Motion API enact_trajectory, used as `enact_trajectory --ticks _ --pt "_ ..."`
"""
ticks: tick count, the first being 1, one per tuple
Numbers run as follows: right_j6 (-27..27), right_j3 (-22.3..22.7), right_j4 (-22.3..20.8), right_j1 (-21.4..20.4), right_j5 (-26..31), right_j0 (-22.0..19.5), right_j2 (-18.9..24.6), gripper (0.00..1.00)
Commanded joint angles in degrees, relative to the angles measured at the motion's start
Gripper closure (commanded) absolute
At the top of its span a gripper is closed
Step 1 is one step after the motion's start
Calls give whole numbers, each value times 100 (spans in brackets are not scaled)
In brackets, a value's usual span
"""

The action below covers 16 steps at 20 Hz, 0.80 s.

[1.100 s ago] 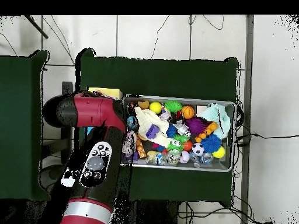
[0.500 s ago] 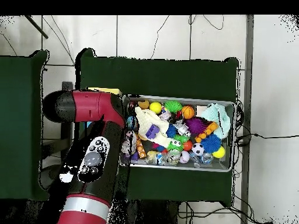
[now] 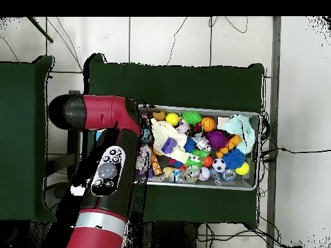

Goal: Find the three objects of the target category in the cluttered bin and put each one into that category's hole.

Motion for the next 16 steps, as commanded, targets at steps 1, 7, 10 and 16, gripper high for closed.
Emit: enact_trajectory --ticks 1,7,10,16 --pt "455 559 -149 592 1230 -340 685 100" --pt "341 541 -212 530 1866 -415 711 100" --pt "273 651 -140 541 1902 -491 872 100" --pt "-88 942 281 936 266 -967 1864 100"
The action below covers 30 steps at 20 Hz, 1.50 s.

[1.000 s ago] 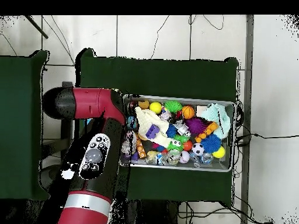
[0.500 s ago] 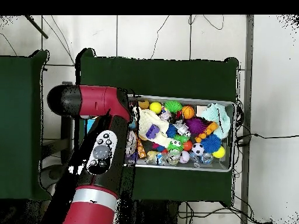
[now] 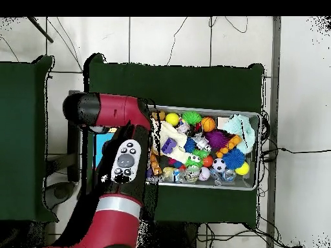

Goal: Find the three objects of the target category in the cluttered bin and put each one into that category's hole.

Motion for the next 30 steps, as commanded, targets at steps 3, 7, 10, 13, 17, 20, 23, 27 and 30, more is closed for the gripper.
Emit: enact_trajectory --ticks 3,7,10,13,17,20,23,27,30 --pt "-443 1106 261 819 -1283 -954 2003 100" --pt "-755 1171 141 957 -1806 -1334 2593 100" --pt "-465 1199 -66 848 -1848 -1277 2534 100" --pt "-242 1267 -212 644 -1634 -1205 2414 100" --pt "-36 1260 -376 479 -1494 -1073 2205 100" --pt "305 1239 -534 250 -1399 -787 1810 100" --pt "663 1256 -784 -269 -1267 -387 1225 100" --pt "769 1191 -1010 -895 -1056 -79 748 100" --pt "855 1183 -1038 -1111 -908 27 597 100"
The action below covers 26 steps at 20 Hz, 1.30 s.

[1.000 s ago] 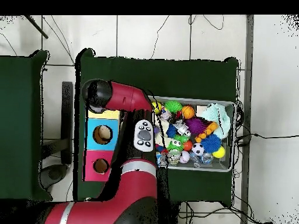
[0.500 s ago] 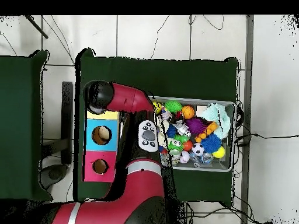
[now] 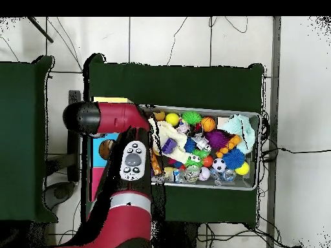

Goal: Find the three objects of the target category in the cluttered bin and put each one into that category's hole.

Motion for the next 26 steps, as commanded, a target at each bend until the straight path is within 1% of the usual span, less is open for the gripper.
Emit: enact_trajectory --ticks 1,3,7,14,18,20,23,26 --pt "880 500 -350 -676 138 317 -347 100" --pt "904 380 -315 -593 227 305 -326 100" --pt "950 311 -211 -407 107 270 -217 100" --pt "977 288 -86 -320 162 224 -122 100" --pt "1015 261 -134 -356 159 261 -221 100" --pt "1020 125 -211 -319 203 285 -338 100" --pt "994 -149 -187 -345 549 232 -404 100" --pt "1086 -255 -86 -561 841 214 -469 100"
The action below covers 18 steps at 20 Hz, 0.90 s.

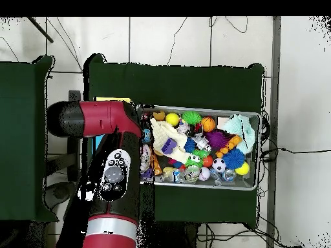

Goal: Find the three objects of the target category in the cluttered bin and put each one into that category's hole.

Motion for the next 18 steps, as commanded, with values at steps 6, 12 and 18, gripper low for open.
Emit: enact_trajectory --ticks 6,12,18 --pt "1103 -360 167 -116 895 -190 -15 100" --pt "975 -525 170 61 673 -358 37 100" --pt "937 -412 95 243 339 -527 46 100"
